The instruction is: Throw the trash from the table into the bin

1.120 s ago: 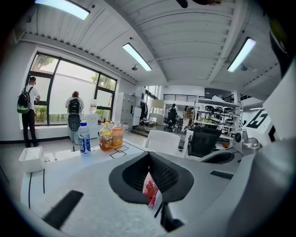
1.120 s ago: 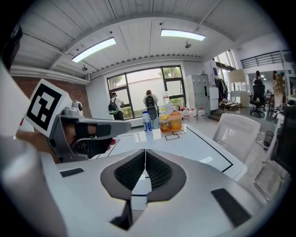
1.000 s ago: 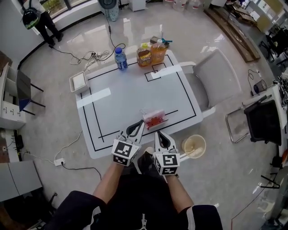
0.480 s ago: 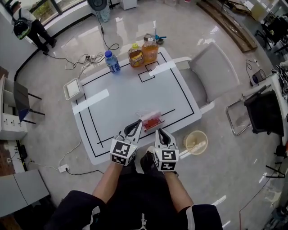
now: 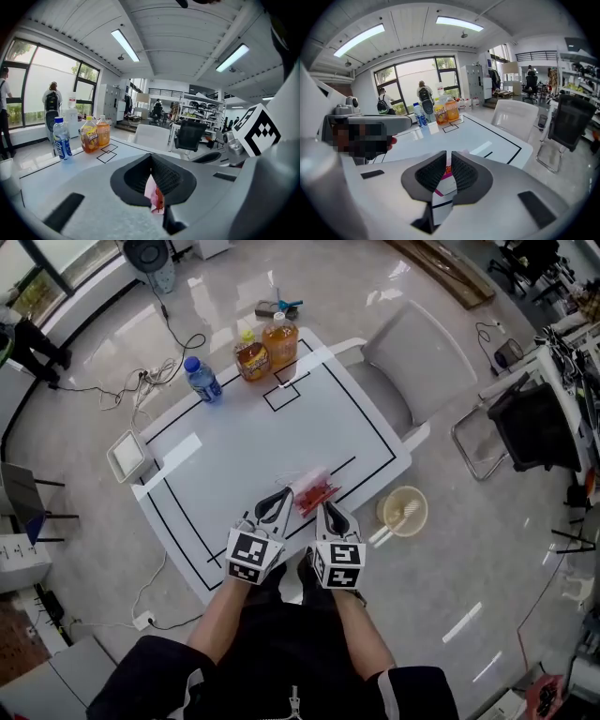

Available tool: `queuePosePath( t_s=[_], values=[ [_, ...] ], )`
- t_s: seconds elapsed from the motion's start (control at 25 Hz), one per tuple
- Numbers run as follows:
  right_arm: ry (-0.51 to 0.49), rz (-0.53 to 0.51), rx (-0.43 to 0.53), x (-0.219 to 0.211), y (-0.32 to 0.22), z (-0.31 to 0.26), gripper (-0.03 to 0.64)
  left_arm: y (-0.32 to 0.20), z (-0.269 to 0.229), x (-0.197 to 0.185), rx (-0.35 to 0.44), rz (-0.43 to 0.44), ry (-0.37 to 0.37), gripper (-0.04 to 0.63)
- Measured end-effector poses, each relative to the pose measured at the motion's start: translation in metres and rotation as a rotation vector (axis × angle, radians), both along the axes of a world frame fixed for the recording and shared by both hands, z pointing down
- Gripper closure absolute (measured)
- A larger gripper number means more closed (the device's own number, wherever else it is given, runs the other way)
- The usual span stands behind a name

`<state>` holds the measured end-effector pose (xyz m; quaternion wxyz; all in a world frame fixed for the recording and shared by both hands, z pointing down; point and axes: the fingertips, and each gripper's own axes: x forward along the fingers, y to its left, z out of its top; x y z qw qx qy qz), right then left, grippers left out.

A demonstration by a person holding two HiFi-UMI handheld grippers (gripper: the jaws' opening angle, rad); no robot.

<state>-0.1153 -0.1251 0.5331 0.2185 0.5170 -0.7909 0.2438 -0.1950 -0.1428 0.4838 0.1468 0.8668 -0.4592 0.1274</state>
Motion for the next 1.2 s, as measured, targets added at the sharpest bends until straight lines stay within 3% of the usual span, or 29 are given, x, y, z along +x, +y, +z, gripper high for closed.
queuePosePath(
  t_s=[0.16, 0.48, 0.84, 1.2],
  values=[
    [0.027, 0.057, 0.003, -0.005, -0.009, 0.001, 0.58, -0.009, 0.009, -0.002, -0.015, 0.041, 0.038, 0.588],
    [0.037, 0.246, -0.018, 0.007, -0.014, 0.013, 0.422, 0.003, 0.025, 0.003, -0.046, 0.115, 0.068, 0.588],
    [0.028, 0.395, -0.13, 0.008, -0.01, 0.058, 0.414, 0.005, 0.027, -0.024, -0.061, 0.106, 0.1, 0.588],
    [0.061, 0.436, -0.211, 0.016, 0.01, 0.081, 0.42, 0.009, 0.035, -0.035, -0.074, 0.114, 0.101, 0.588]
  ],
)
